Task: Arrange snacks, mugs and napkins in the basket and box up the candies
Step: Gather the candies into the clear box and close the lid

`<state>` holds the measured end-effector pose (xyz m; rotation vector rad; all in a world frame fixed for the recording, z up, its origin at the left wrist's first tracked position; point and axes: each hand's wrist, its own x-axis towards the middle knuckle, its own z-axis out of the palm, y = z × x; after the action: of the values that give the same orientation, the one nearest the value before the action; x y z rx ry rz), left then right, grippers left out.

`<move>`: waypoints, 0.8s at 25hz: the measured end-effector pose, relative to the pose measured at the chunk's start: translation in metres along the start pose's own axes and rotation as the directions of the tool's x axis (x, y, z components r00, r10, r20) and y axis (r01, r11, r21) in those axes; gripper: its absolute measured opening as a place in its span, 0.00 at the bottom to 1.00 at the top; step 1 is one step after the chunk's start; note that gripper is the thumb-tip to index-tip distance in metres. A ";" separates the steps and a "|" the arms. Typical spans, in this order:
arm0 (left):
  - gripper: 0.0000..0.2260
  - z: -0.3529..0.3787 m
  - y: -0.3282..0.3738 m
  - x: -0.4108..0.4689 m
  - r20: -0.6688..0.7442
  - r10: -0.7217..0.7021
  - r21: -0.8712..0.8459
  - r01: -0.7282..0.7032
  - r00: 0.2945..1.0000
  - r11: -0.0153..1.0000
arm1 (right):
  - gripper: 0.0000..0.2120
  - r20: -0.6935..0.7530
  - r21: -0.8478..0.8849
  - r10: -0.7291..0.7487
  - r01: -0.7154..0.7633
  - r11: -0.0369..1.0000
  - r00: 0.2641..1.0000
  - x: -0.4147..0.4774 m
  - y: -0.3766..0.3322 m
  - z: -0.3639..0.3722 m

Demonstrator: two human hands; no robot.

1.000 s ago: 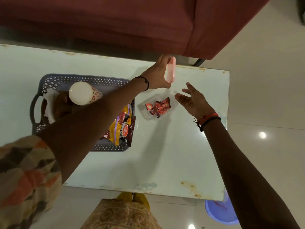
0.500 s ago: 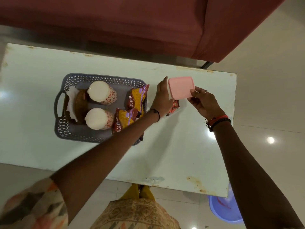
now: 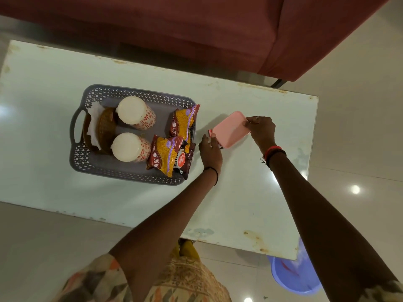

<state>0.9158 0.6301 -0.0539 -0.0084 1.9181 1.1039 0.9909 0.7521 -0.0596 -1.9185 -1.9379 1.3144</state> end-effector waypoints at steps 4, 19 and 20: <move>0.17 -0.004 -0.008 0.013 -0.027 0.126 0.091 -0.123 0.992 0.988 | 0.11 -0.022 0.039 0.012 -0.012 0.999 1.000 -0.006 0.000 0.008; 0.11 -0.005 -0.013 0.022 -0.137 0.200 0.064 -0.193 0.970 0.979 | 0.14 -0.101 -0.347 -0.057 0.019 0.938 0.993 -0.030 -0.007 0.016; 0.11 -0.005 -0.013 0.023 -0.142 0.199 0.069 -0.191 0.970 0.979 | 0.14 -0.093 -0.383 -0.082 0.040 0.923 0.992 -0.030 -0.008 0.016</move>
<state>0.9039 0.6280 -0.0781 0.1345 2.1177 1.2082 0.9808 0.7198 -0.0505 -2.0155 -2.3098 0.8413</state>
